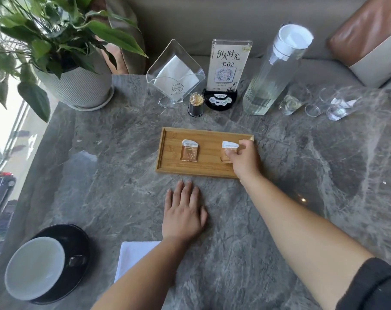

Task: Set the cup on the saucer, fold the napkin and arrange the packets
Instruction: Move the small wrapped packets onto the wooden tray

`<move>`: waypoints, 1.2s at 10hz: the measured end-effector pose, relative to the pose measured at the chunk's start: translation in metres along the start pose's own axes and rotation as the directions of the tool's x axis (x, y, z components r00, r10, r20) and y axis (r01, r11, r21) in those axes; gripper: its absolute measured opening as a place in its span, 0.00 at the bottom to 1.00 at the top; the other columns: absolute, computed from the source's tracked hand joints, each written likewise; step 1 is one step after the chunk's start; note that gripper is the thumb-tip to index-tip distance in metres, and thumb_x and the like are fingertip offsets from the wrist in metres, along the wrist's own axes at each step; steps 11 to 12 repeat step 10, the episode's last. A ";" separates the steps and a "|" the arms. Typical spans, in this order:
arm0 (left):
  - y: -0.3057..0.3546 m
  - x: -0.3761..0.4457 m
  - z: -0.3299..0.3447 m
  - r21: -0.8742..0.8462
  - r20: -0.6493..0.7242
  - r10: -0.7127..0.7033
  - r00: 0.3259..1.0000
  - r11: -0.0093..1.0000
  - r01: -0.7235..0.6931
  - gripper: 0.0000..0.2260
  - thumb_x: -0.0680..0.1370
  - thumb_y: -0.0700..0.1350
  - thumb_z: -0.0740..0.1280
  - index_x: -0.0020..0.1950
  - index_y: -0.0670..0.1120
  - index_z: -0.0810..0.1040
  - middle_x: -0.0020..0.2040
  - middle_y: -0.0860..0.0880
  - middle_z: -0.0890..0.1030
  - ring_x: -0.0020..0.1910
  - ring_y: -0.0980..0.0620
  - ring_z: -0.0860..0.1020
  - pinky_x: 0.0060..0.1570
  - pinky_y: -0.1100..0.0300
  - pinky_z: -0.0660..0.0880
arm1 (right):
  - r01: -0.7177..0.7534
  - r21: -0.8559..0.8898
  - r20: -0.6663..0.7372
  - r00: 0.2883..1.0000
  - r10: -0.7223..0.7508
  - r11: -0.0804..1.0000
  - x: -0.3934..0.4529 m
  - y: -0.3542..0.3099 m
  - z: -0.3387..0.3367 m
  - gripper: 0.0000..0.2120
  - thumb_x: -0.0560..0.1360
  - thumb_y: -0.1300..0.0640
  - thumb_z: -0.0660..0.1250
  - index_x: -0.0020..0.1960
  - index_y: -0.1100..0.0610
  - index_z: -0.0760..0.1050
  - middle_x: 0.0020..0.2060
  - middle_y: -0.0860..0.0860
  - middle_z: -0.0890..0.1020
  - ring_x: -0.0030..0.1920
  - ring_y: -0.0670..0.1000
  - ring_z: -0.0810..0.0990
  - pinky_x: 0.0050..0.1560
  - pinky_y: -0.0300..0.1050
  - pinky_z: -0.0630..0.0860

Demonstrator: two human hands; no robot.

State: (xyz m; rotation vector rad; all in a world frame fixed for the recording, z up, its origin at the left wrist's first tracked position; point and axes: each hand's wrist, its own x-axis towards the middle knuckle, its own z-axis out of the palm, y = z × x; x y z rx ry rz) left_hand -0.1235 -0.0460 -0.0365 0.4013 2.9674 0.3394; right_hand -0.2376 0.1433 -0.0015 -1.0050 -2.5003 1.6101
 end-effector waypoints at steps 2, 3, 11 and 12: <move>0.001 -0.001 -0.003 0.014 0.004 -0.006 1.000 1.000 0.006 0.26 0.75 0.56 0.57 0.71 0.46 0.68 0.73 0.45 0.68 0.75 0.43 0.59 0.74 0.44 0.50 | 0.138 -0.242 0.058 0.990 -0.128 0.960 -0.002 0.004 0.004 0.15 0.74 0.56 0.68 0.60 0.49 0.74 0.43 0.50 0.80 0.44 0.53 0.79 0.45 0.44 0.75; 0.002 -0.001 -0.004 0.017 0.008 -0.008 1.000 1.000 0.008 0.27 0.74 0.56 0.58 0.71 0.46 0.68 0.73 0.45 0.68 0.75 0.44 0.58 0.74 0.44 0.51 | 0.219 -0.370 0.066 0.975 -0.210 0.903 -0.003 0.006 0.002 0.13 0.75 0.55 0.68 0.59 0.55 0.77 0.53 0.54 0.80 0.49 0.54 0.79 0.51 0.44 0.75; 0.004 -0.001 -0.010 -0.002 0.011 -0.021 1.000 1.000 0.021 0.26 0.75 0.56 0.57 0.71 0.46 0.69 0.73 0.45 0.67 0.75 0.44 0.58 0.74 0.43 0.53 | 0.345 -0.472 0.137 0.938 -0.319 0.811 -0.008 0.003 -0.011 0.15 0.78 0.53 0.64 0.60 0.61 0.78 0.54 0.57 0.73 0.46 0.51 0.73 0.47 0.38 0.66; 0.004 -0.001 -0.010 -0.002 0.011 -0.021 1.000 1.000 0.021 0.26 0.75 0.56 0.57 0.71 0.46 0.69 0.73 0.45 0.67 0.75 0.44 0.58 0.74 0.43 0.53 | 0.345 -0.472 0.137 0.938 -0.319 0.811 -0.008 0.003 -0.011 0.15 0.78 0.53 0.64 0.60 0.61 0.78 0.54 0.57 0.73 0.46 0.51 0.73 0.47 0.38 0.66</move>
